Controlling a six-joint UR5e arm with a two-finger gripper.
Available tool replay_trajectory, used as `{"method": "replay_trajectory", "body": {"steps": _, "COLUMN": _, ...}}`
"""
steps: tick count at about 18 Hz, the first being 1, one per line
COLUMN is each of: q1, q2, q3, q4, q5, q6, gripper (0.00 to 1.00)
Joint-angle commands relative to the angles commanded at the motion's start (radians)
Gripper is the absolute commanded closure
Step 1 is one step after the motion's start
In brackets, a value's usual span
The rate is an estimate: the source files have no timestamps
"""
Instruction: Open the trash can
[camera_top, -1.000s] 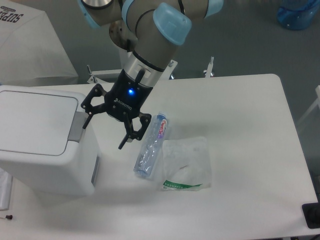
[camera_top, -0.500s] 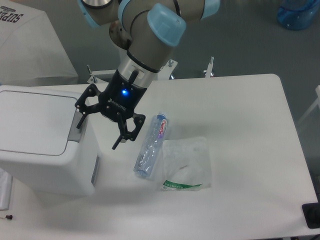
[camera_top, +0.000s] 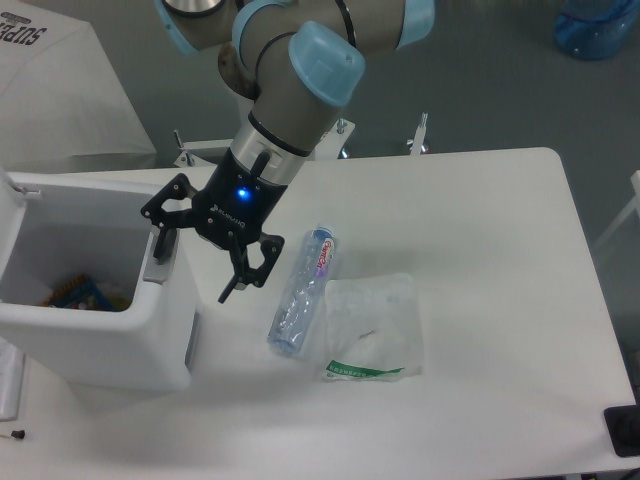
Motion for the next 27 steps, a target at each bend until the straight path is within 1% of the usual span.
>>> {"method": "replay_trajectory", "body": {"steps": 2, "q1": 0.006, "q2": 0.002, "q3": 0.020, "q4": -0.002, "q5": -0.005, "q6": -0.008, "gripper": 0.00}}
{"method": "replay_trajectory", "body": {"steps": 7, "q1": 0.046, "q2": -0.002, "q3": 0.116, "q4": -0.002, "q5": -0.003, "q6": -0.080, "gripper": 0.00}}
{"method": "replay_trajectory", "body": {"steps": 11, "q1": 0.110, "q2": -0.018, "q3": 0.147, "q4": 0.000, "q5": 0.001, "q6": -0.057, "gripper": 0.00}}
{"method": "replay_trajectory", "body": {"steps": 14, "q1": 0.152, "q2": -0.038, "q3": 0.156, "q4": 0.002, "q5": 0.005, "q6": 0.015, "gripper": 0.00}}
{"method": "replay_trajectory", "body": {"steps": 17, "q1": 0.166, "q2": -0.090, "q3": 0.173, "q4": 0.002, "q5": 0.027, "q6": 0.173, "gripper": 0.00}}
{"method": "replay_trajectory", "body": {"steps": 18, "q1": 0.169, "q2": -0.110, "q3": 0.182, "q4": 0.006, "q5": 0.061, "q6": 0.207, "gripper": 0.00}}
{"method": "replay_trajectory", "body": {"steps": 20, "q1": 0.193, "q2": -0.162, "q3": 0.192, "q4": 0.008, "q5": 0.179, "q6": 0.259, "gripper": 0.00}}
{"method": "replay_trajectory", "body": {"steps": 22, "q1": 0.213, "q2": -0.211, "q3": 0.213, "q4": 0.021, "q5": 0.289, "q6": 0.331, "gripper": 0.00}}
{"method": "replay_trajectory", "body": {"steps": 24, "q1": 0.224, "q2": -0.248, "q3": 0.238, "q4": 0.037, "q5": 0.354, "q6": 0.388, "gripper": 0.00}}
{"method": "replay_trajectory", "body": {"steps": 27, "q1": 0.236, "q2": -0.322, "q3": 0.311, "q4": 0.032, "q5": 0.429, "q6": 0.405, "gripper": 0.00}}
